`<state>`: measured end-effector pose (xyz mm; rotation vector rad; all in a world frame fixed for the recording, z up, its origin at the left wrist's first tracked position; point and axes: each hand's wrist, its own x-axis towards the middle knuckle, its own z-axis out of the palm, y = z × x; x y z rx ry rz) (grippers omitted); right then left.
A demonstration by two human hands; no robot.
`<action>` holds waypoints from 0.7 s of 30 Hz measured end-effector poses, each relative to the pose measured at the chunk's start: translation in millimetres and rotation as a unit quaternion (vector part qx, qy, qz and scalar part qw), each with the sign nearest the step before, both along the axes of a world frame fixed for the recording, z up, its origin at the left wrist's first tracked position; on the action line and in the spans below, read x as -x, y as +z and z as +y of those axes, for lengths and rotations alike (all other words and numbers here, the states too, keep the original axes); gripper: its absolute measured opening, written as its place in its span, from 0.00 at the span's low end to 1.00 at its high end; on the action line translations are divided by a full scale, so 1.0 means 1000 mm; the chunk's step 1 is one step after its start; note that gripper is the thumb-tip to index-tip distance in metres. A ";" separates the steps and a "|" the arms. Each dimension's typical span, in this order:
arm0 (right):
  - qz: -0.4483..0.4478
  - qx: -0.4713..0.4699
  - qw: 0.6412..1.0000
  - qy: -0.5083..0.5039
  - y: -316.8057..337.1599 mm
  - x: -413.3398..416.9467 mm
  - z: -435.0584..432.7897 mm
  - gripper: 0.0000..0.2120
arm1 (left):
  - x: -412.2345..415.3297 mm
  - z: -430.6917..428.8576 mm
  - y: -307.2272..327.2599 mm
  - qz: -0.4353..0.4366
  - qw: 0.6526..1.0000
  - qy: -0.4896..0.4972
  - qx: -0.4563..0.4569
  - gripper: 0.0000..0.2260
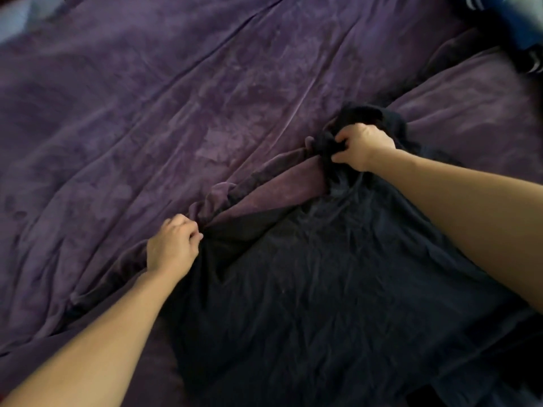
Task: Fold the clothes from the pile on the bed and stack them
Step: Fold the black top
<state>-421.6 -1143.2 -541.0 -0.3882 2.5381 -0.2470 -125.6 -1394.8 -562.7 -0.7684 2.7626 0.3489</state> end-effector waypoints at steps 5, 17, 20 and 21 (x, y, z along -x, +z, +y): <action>0.085 0.105 0.984 -0.119 -0.009 0.002 0.012 0.11 | 0.012 -0.023 0.012 0.095 0.990 0.090 0.049 0.06; 0.143 0.139 0.973 -0.117 0.025 -0.040 0.099 0.18 | -0.005 0.065 0.035 0.038 0.996 0.084 0.004 0.11; 0.127 0.081 0.981 -0.123 0.035 -0.084 0.157 0.15 | -0.031 0.120 0.044 0.027 0.997 0.034 -0.059 0.10; 0.118 0.057 0.983 -0.125 0.039 -0.101 0.177 0.14 | -0.041 0.140 0.047 0.018 0.996 0.018 -0.080 0.09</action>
